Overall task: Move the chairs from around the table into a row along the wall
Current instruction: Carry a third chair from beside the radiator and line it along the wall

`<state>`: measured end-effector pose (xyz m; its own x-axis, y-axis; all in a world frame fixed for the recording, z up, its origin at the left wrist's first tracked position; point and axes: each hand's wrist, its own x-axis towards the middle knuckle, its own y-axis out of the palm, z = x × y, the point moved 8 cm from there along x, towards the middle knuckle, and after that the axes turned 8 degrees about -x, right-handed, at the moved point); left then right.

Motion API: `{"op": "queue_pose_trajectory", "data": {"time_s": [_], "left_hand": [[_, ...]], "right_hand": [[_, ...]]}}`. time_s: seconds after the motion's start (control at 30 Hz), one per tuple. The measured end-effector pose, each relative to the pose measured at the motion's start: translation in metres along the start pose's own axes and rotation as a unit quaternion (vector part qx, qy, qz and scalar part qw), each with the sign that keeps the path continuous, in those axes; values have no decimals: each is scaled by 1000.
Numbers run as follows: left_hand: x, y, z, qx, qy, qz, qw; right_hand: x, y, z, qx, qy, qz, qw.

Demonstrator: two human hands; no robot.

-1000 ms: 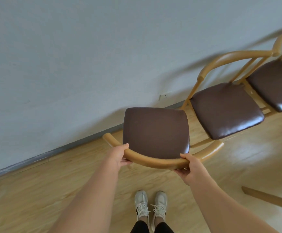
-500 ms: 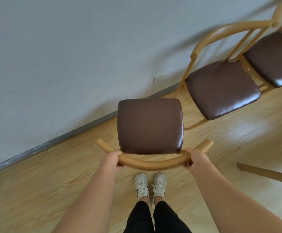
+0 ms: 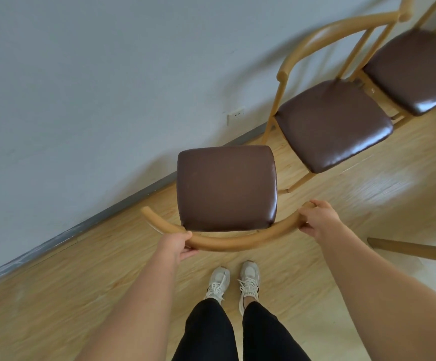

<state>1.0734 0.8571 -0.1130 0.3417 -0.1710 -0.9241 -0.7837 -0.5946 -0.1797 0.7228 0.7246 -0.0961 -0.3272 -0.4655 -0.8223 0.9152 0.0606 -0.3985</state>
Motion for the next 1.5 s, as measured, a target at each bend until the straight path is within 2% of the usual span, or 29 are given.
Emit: {"op": "queue_pose_trajectory", "data": {"time_s": [0.23, 0.43, 0.5, 0.77, 0.9, 1.0, 1.13, 1.2, 1.27, 1.3, 1.37, 1.4, 1.43, 1.5], "left_hand": [[20, -15, -38, 79, 31, 4, 996], [44, -20, -100, 192, 69, 19, 979], [48, -18, -120, 238, 92, 21, 967], [62, 3, -195, 396, 220, 23, 891], [57, 18, -204, 406, 270, 52, 872], [52, 13, -191, 392, 262, 65, 880], [42, -10, -126, 328, 140, 128, 926], [31, -15, -90, 333, 107, 172, 921], [24, -15, -73, 329, 116, 187, 918], [21, -14, -71, 342, 129, 182, 913], [20, -14, -76, 387, 146, 159, 896], [23, -15, -79, 401, 146, 152, 892], [25, -16, -82, 409, 146, 148, 888], [31, -18, -91, 432, 157, 136, 877]], "right_hand": [[-16, 16, -45, 6, 63, -21, 998], [-42, 61, -107, 25, 178, -23, 983], [-55, 83, -122, 17, 193, -7, 981], [-120, 177, -156, 125, 307, 32, 943], [-142, 205, -152, 170, 289, 30, 942], [-150, 214, -151, 163, 276, 31, 947], [-148, 204, -142, 101, 215, 17, 971], [-148, 202, -134, 72, 183, 22, 980], [-148, 197, -130, 56, 142, -4, 988], [-156, 191, -125, 49, 137, -21, 989], [-171, 192, -114, -108, 91, -18, 990], [-174, 195, -112, -147, 84, -12, 986], [-175, 201, -108, -151, 57, 6, 987], [-177, 209, -105, -142, 78, 23, 987]]}}
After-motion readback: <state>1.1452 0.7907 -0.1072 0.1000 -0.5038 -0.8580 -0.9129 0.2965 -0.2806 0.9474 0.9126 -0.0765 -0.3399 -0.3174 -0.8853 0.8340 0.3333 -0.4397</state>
